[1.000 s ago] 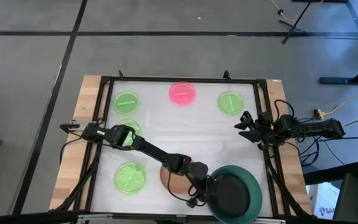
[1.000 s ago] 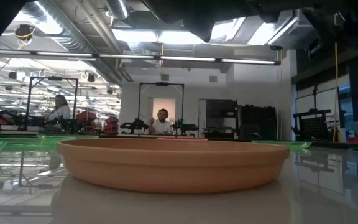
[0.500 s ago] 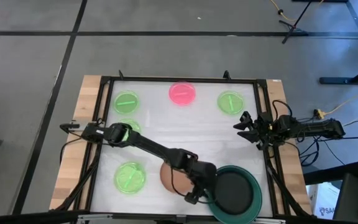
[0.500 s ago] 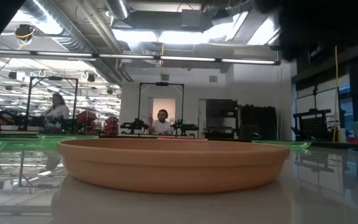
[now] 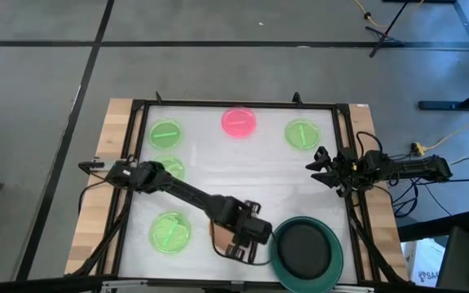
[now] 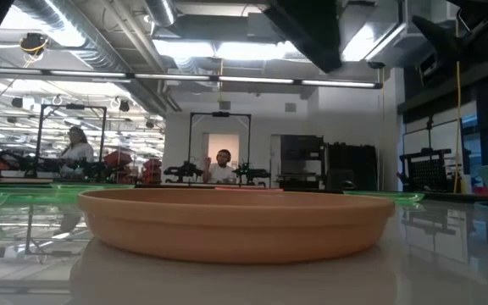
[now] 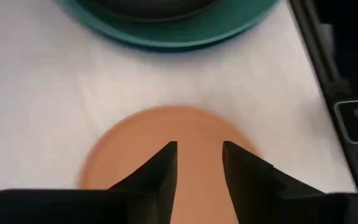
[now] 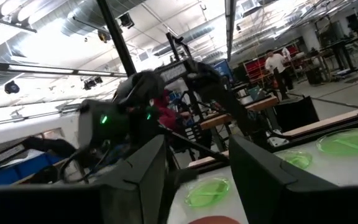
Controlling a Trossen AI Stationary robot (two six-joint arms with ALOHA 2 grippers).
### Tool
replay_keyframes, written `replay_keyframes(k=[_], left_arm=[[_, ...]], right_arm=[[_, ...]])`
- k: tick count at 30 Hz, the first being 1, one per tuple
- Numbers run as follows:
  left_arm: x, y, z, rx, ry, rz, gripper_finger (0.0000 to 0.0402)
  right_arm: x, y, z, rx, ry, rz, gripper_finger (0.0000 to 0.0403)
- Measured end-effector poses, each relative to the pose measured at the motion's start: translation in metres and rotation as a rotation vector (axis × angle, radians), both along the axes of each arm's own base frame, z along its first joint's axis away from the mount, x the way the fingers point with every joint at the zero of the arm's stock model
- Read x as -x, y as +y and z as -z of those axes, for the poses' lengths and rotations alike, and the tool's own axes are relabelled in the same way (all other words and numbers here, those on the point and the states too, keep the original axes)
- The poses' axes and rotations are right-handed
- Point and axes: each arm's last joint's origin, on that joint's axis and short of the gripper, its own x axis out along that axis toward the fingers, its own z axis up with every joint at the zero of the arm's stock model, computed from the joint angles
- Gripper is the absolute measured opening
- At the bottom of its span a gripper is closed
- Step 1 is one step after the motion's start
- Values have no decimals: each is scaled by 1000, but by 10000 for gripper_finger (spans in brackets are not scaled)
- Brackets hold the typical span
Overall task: Stack plastic plates
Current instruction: Stack the brown plate on top of the black plate
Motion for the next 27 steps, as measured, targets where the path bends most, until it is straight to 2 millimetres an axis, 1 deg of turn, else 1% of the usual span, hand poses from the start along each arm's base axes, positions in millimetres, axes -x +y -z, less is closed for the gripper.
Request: replay_keyframes(k=[3,7,9,11,14,17,19,22,27], left_arm=[[15,10,-17,-58,-38,-67,122],[42,24,-24,-123,-89,-182,122],[57,31,-26,-121,-131,-238,122],[71,38,-26,-98,-177,-288,122],[90,45,-19,-53,-227,-332,122],[105,51,-10,-7,-271,-373,122],[111,54,-3,13,-287,-392,122],[113,56,8,12,-285,-396,122],[107,62,14,23,-309,-420,122]], right_arm=[[0,0,0,0,0,0,170],[0,0,0,0,0,0,170],[0,0,0,0,-2,0,170],[0,0,0,0,-2,1,170],[0,-1,0,-7,-1,21,170],[0,-1,0,-8,-1,26,170],[0,-1,0,-8,0,26,170],[0,-1,0,-8,1,26,170],[0,-1,0,-8,1,26,170]])
